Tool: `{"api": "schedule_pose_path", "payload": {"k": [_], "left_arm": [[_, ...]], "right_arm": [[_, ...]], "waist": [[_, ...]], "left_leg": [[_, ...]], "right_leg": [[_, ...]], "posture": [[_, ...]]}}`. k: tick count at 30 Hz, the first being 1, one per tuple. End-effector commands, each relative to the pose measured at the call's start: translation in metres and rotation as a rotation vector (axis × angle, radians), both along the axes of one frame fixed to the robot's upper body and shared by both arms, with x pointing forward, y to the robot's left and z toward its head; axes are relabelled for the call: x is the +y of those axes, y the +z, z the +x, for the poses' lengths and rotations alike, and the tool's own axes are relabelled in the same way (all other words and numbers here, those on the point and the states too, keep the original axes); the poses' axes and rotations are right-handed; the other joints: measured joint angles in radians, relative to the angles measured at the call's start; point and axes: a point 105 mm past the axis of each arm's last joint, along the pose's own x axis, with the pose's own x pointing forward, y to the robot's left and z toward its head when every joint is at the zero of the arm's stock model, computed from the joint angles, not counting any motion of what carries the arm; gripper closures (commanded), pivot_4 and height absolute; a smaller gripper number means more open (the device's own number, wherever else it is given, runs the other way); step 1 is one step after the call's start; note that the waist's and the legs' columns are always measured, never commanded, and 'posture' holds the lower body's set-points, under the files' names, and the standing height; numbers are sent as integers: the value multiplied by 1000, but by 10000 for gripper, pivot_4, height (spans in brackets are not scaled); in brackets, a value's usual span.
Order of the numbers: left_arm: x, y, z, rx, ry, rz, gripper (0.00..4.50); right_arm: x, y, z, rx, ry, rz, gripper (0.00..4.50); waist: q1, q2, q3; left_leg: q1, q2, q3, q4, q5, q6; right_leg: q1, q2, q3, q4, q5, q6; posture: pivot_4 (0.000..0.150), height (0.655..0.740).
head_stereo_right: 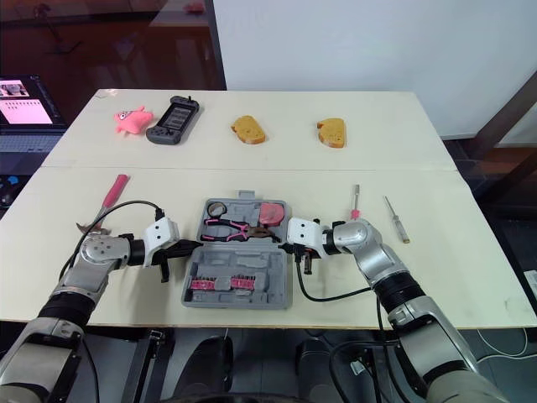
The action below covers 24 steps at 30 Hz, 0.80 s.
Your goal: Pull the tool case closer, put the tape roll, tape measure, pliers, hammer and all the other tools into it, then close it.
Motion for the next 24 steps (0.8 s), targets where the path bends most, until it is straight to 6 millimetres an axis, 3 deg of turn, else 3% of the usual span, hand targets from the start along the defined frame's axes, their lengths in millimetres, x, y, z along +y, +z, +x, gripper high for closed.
{"api": "schedule_pose_path", "payload": {"k": [1, 14, 17, 21, 22, 24], "left_arm": [[-16, 3, 0, -23, -63, -4, 44139], [-15, 1, -3, 0, -72, 0, 44139], [-8, 3, -2, -7, -43, -3, 44139], [16, 14, 0, -44, 63, -38, 44139], [23, 18, -2, -43, 92, -72, 44732], [39, 25, -10, -40, 146, -106, 39131]], "right_arm": [[11, 8, 2, -44, 21, 40, 45000], [6, 3, 2, -40, 17, 28, 45000], [2, 4, 4, -50, -7, 23, 45000], [-13, 8, 4, -43, -41, 31, 45000], [-18, 9, 4, -41, -56, 35, 42472], [-28, 13, 4, -46, -80, 45, 36269]], "waist": [[0, 0, 0], [0, 0, 0], [0, 0, 0], [0, 0, 0], [0, 0, 0], [-3, 0, 0]], "left_leg": [[0, 0, 0, 0, 0, 0], [0, 0, 0, 0, 0, 0], [0, 0, 0, 0, 0, 0], [0, 0, 0, 0, 0, 0], [0, 0, 0, 0, 0, 0], [0, 0, 0, 0, 0, 0]], "right_leg": [[0, 0, 0, 0, 0, 0], [0, 0, 0, 0, 0, 0], [0, 0, 0, 0, 0, 0], [0, 0, 0, 0, 0, 0], [0, 0, 0, 0, 0, 0], [0, 0, 0, 0, 0, 0]], "posture": [[1500, 7207], [1500, 7207], [1500, 7207], [1500, 7207], [1500, 7207], [1500, 7207]]}}
